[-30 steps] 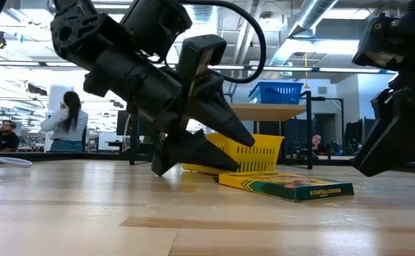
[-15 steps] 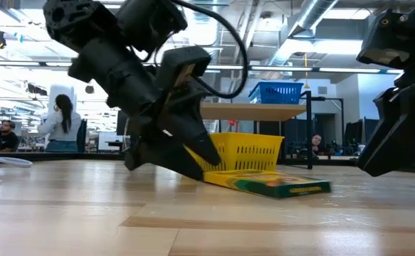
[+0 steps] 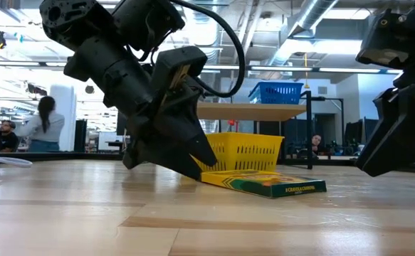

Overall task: Pick & Place Office Desk Supplies
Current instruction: Put the yellow crayon box into the yellow bin

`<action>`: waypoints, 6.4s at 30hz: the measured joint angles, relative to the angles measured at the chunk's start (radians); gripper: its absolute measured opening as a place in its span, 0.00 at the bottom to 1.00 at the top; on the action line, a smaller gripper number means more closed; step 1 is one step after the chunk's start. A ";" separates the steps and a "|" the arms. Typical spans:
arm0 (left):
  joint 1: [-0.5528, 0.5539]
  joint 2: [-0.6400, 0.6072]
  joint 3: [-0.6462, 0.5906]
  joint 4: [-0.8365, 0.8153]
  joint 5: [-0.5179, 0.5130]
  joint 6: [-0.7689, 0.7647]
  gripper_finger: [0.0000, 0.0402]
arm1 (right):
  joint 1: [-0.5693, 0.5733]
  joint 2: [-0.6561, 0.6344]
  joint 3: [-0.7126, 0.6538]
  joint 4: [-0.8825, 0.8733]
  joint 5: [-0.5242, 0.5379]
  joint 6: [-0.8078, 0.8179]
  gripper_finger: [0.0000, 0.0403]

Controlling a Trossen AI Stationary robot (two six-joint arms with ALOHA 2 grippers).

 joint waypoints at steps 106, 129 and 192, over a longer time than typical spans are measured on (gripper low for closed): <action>-0.036 0.083 0.011 0.020 0.072 -0.068 0.32 | 0.000 0.000 0.000 0.008 0.002 -0.002 0.37; -0.042 0.126 0.076 -0.009 0.134 -0.019 0.23 | 0.004 0.000 0.000 0.010 0.001 -0.001 0.37; -0.053 0.135 0.082 0.034 0.095 0.017 0.22 | -0.073 0.097 0.001 0.324 -0.288 -0.071 0.37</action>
